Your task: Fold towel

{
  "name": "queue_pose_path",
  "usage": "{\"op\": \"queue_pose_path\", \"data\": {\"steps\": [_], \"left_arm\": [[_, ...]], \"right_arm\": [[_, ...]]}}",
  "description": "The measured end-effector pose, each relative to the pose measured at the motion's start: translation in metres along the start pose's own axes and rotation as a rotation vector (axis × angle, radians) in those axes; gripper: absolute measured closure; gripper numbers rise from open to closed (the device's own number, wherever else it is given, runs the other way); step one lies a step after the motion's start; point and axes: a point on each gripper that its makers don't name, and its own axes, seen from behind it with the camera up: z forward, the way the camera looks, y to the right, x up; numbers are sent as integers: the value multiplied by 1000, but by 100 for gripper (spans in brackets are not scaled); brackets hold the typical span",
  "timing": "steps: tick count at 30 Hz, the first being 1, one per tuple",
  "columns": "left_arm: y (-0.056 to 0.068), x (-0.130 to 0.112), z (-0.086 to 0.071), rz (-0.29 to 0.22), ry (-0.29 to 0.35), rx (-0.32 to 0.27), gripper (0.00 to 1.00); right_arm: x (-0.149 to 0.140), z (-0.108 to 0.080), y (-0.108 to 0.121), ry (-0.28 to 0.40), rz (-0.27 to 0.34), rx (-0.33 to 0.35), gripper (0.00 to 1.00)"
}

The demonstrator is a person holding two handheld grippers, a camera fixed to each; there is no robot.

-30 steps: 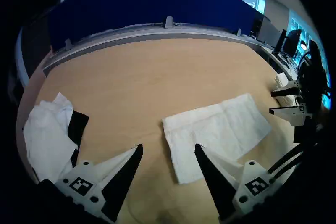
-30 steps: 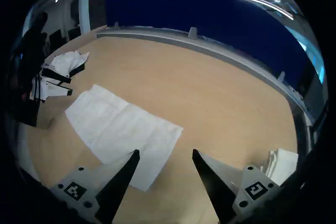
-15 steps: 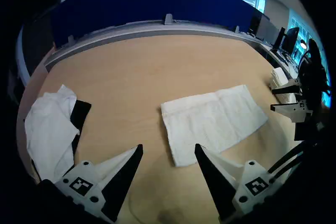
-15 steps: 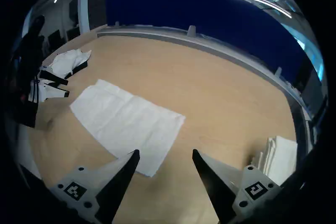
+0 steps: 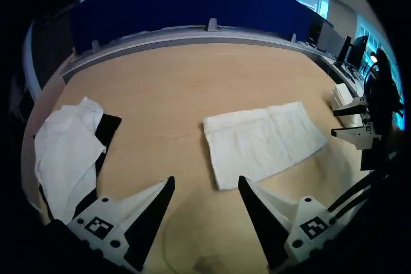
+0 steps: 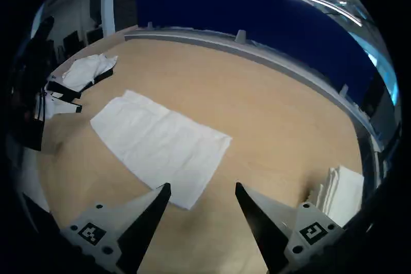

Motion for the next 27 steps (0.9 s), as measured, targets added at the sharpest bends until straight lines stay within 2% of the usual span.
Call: {"op": "queue_pose_path", "data": {"steps": [6,13,20,27], "left_arm": [[-8,-16,-17,-21,0,40,9],[-13,-41,-41,-67,-3,84,9],[-17,-65,-63,-112,-7,121,9],[-23,-77,-75,-137,-9,146,9]], "right_arm": [[-6,2,-7,-22,-47,38,3],[-11,7,-15,-47,-108,83,4],[-13,13,-23,-69,-146,122,10],[-17,19,-23,-92,-159,137,20]]}}
